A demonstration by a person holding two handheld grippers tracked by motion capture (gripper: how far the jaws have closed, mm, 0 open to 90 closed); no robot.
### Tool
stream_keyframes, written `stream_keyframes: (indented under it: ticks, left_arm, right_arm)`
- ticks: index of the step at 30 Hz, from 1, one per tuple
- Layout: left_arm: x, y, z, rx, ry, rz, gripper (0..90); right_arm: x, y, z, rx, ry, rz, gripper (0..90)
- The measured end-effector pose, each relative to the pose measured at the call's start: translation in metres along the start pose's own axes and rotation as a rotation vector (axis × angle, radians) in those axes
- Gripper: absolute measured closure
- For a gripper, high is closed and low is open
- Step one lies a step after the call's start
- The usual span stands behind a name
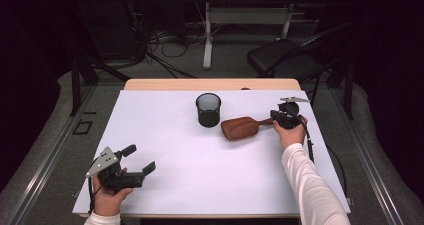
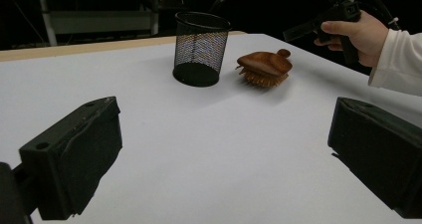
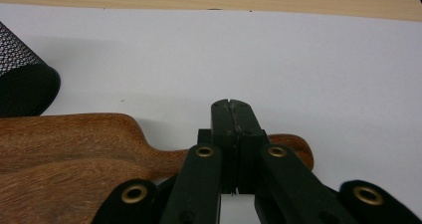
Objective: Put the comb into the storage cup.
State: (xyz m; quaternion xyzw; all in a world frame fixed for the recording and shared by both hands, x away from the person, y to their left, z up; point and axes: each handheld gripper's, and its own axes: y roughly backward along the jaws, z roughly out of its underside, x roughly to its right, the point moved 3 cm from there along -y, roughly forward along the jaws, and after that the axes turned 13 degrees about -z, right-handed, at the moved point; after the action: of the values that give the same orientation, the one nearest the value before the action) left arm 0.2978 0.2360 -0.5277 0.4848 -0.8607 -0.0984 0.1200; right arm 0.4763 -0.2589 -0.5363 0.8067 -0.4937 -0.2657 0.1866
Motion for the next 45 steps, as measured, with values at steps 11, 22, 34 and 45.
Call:
stream_keyframes:
  ticks: [11, 22, 34, 45]
  left_arm:
    - [-0.001, -0.001, 0.001, -0.006, 0.001, 0.001, 0.5]
    - [-0.002, -0.002, 0.001, -0.009, 0.005, -0.004, 0.5]
    - [-0.002, -0.002, 0.001, -0.010, 0.008, -0.003, 0.5]
    - [-0.002, -0.002, 0.001, -0.009, 0.003, -0.002, 0.5]
  right_arm:
    - [0.006, -0.014, 0.004, -0.005, -0.013, 0.007, 90.0]
    - [0.002, -0.029, -0.001, -0.029, 0.000, 0.022, 90.0]
    - [0.010, -0.036, 0.002, -0.060, 0.001, 0.048, 90.0]
    - [0.008, -0.032, 0.004, -0.078, 0.015, 0.028, 90.0]
